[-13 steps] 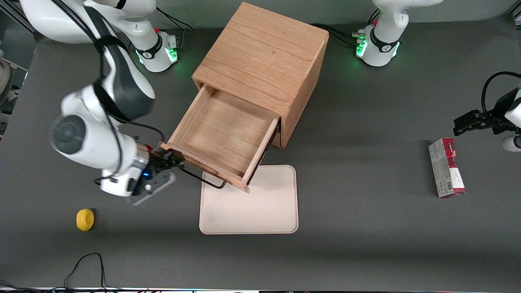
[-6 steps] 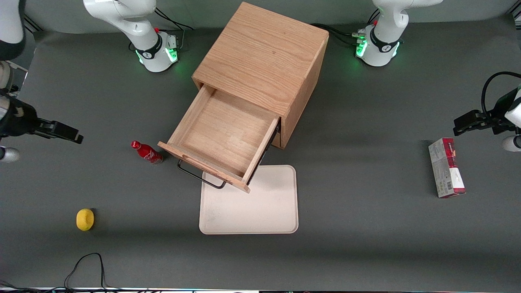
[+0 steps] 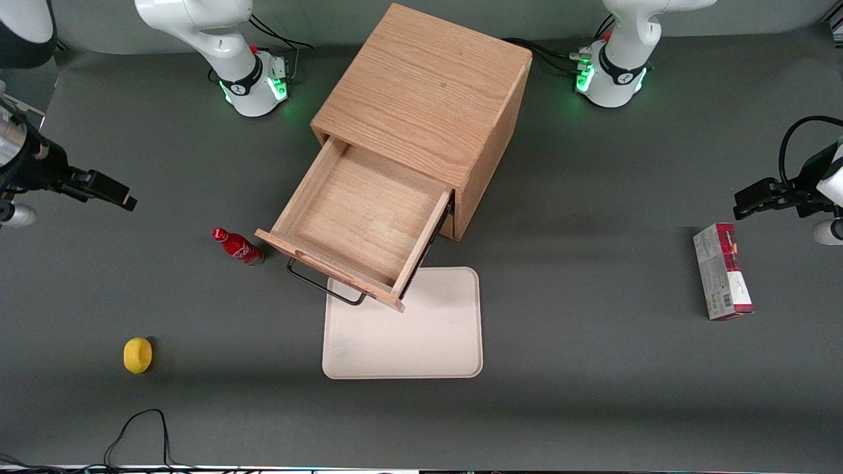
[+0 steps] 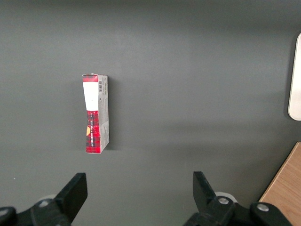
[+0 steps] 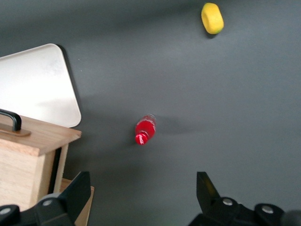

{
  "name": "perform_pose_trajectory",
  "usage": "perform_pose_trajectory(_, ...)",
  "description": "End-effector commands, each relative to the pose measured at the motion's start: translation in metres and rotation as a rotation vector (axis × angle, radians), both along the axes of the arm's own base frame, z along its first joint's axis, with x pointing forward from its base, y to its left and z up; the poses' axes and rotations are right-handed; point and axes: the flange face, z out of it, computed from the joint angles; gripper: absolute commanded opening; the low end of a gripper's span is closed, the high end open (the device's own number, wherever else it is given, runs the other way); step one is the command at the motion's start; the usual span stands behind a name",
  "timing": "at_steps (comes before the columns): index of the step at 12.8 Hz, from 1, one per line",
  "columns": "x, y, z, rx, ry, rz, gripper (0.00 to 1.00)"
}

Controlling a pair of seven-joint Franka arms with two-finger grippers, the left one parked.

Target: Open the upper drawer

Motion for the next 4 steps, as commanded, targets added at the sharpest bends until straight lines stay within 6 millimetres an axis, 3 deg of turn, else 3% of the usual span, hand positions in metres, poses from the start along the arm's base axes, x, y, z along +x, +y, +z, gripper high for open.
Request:
perform_pose_trajectory(1,-0.004,-0.001,0.0111,-0.045,-0.007,0.02,1.0)
perform_pose_trajectory(4,-0.0037,-0.0044,0.0173,-0.047,0.022,0.017,1.0)
